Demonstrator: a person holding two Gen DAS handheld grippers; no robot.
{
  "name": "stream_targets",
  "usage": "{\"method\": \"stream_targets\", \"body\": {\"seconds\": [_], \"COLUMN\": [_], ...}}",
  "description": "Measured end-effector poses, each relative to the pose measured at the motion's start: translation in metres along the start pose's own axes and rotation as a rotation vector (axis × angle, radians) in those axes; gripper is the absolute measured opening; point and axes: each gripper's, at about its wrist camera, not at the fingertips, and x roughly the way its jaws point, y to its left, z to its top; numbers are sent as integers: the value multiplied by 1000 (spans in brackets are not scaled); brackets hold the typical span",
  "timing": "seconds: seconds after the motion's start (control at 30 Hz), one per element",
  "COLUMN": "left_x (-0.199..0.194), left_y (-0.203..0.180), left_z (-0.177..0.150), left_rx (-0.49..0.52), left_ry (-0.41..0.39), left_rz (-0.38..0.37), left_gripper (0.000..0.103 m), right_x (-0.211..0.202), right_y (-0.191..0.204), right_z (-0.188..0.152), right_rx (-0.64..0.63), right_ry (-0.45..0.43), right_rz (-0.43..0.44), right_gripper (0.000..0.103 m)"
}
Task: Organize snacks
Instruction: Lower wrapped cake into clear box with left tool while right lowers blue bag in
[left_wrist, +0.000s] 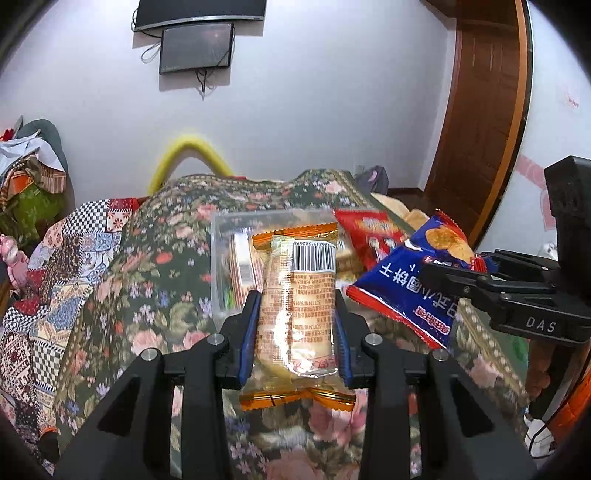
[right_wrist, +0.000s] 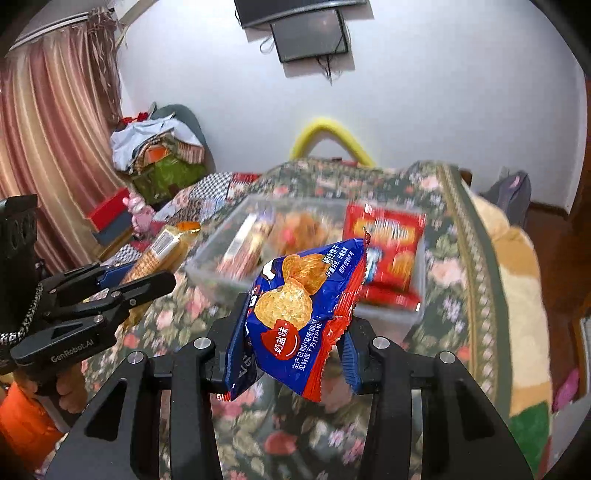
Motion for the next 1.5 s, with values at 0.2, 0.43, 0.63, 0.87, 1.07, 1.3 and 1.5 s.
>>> {"method": "stream_targets", "body": {"seconds": [0.2, 0.43, 0.63, 0.87, 1.07, 1.3, 1.5], "left_x": [21, 65, 97, 117, 113, 78, 20], "left_y": [7, 20, 28, 35, 30, 23, 11], "left_z": [19, 29, 32, 26, 21, 23, 37], "left_rx": [-23, -51, -56, -94, -82, -57, -72], "left_ry": [-10, 13, 45, 87, 99, 57, -35], "left_rz": [14, 63, 95, 105, 92, 96, 71], "left_gripper": [35, 35, 35, 36, 50, 55, 55], "right_x": [12, 42, 60, 62, 64, 36, -11], "right_y": [0, -1, -4, 3, 1, -1, 4], "right_z": [23, 41, 44, 38, 30, 35, 48], "right_rx": [-21, -30, -16, -60, -72, -65, -78], "right_ry": [-38, -21, -3, -2, 52, 17, -69], "right_rz": [-27, -53, -56, -70, -109, -130, -159], "right_gripper": [40, 40, 40, 43, 54, 68, 71]}}
